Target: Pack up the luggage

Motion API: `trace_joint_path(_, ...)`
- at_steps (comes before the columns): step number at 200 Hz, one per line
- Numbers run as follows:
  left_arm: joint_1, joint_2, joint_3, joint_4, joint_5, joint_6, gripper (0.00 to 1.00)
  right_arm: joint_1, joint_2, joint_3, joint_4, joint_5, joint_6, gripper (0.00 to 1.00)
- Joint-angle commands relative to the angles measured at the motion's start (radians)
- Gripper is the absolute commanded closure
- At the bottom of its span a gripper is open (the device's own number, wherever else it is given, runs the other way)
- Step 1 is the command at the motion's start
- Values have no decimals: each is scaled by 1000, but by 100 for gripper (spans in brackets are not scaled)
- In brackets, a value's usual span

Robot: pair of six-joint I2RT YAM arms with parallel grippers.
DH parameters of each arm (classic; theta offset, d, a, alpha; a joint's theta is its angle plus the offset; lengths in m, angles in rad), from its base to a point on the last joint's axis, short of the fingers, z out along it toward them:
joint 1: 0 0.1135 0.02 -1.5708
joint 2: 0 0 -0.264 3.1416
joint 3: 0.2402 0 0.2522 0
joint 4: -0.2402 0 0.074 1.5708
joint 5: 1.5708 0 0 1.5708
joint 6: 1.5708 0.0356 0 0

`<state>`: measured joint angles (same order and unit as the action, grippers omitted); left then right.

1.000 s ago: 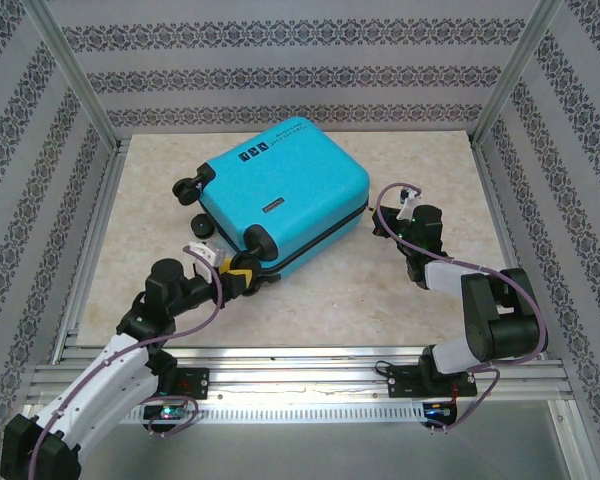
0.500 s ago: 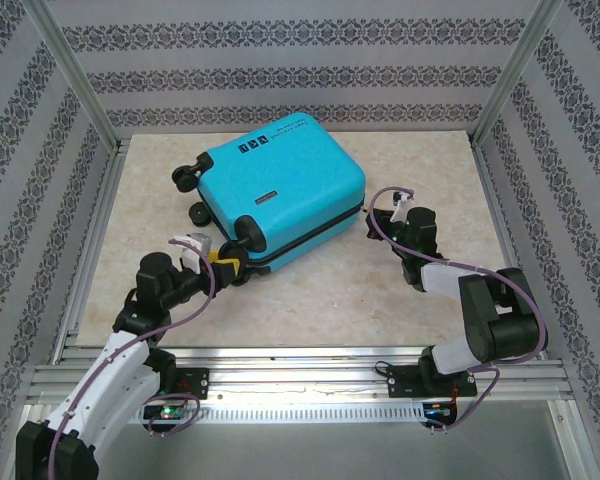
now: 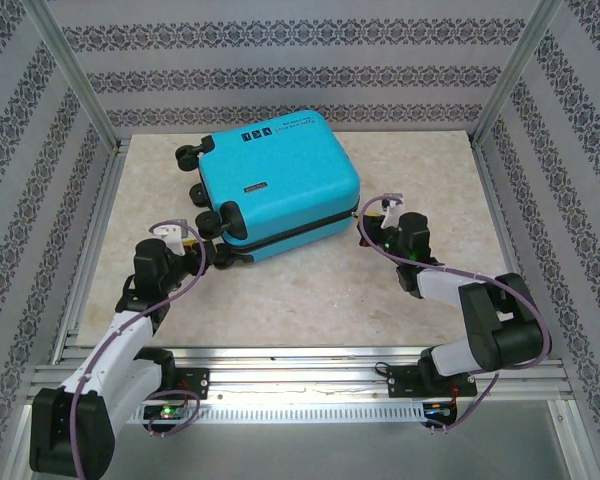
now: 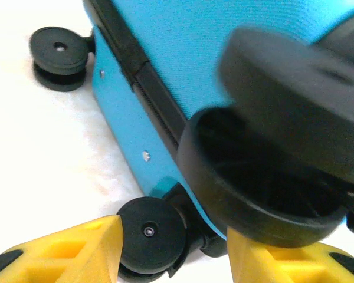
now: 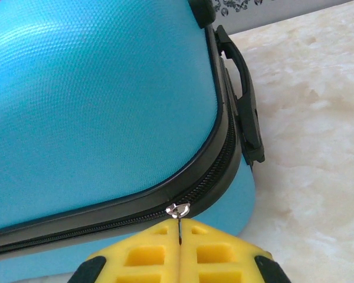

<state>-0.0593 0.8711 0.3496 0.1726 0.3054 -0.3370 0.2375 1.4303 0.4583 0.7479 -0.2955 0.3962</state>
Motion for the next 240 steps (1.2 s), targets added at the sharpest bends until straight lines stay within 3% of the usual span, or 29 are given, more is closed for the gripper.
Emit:
trace_joint_path(1,31,17,73,106,-75,-47,51,22,-37,-28,1,-6,-24,100)
trace_joint_path(57,58,87,121,121,-65,-92,51,61,-107,-71,-27,-5,-32,100)
trace_joint_path(104,61,111,148,128,-39,-118,51,153,-141,-140,-22,18,-17,100)
trace_joint_path(179,67,115,179,64,-63,-137,51,321,-295,-248,-31,247,-20,100)
trace_joint_path(203,69,80,179,8,-55,-197,50,324,-307,-243,-43,273,-28,100)
trace_joint_path(220,69,41,178,-89,-85,-295,41,324,-288,-230,-41,289,-33,100)
trace_joint_path(240,69,-11,173,-206,-84,-395,41,325,-245,-211,-24,289,-36,100)
